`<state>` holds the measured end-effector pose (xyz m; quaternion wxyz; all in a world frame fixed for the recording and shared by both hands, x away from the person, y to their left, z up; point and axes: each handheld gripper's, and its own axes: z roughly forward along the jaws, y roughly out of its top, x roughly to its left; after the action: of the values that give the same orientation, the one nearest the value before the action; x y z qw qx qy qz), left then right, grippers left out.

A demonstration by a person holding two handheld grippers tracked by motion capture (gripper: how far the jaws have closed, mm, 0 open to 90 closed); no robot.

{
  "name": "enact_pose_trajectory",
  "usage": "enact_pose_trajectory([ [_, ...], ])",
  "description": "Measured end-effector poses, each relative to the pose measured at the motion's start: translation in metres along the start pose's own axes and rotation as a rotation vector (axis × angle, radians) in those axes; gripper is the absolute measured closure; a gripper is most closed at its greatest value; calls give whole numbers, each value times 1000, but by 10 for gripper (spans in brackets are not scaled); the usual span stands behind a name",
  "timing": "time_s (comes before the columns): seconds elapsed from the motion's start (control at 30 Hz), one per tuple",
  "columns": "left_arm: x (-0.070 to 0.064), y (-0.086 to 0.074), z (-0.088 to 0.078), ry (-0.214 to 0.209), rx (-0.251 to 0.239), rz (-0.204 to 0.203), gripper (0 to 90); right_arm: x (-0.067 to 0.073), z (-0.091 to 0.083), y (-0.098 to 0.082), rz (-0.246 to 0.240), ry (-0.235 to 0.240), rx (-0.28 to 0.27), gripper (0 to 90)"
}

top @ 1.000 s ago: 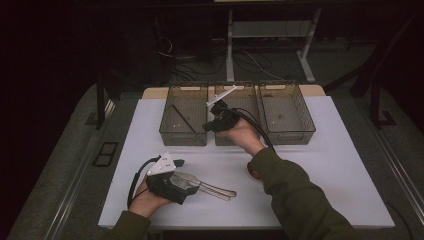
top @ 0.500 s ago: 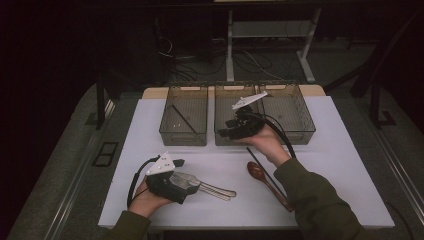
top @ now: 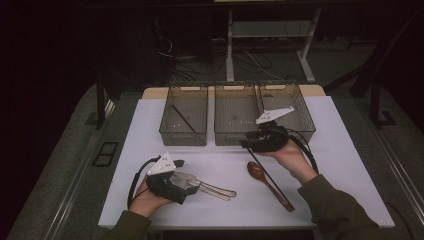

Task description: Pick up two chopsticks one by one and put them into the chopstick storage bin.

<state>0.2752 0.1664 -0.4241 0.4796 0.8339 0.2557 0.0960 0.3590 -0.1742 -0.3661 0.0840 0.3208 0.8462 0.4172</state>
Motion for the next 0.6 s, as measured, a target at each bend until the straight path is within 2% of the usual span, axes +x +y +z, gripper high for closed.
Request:
enact_pose_trajectory([
  [0.13,0,0,0,0,4,-2,0,-1,-8,-16,38,-5,16,625],
  [0.33,0,-1,1,0,8,-1,0,2,-18,-40,18,-31,34,670],
  [0.6,1,-2,1,2,9,-7,0,2,-28,-69,42,-53,65,731],
])
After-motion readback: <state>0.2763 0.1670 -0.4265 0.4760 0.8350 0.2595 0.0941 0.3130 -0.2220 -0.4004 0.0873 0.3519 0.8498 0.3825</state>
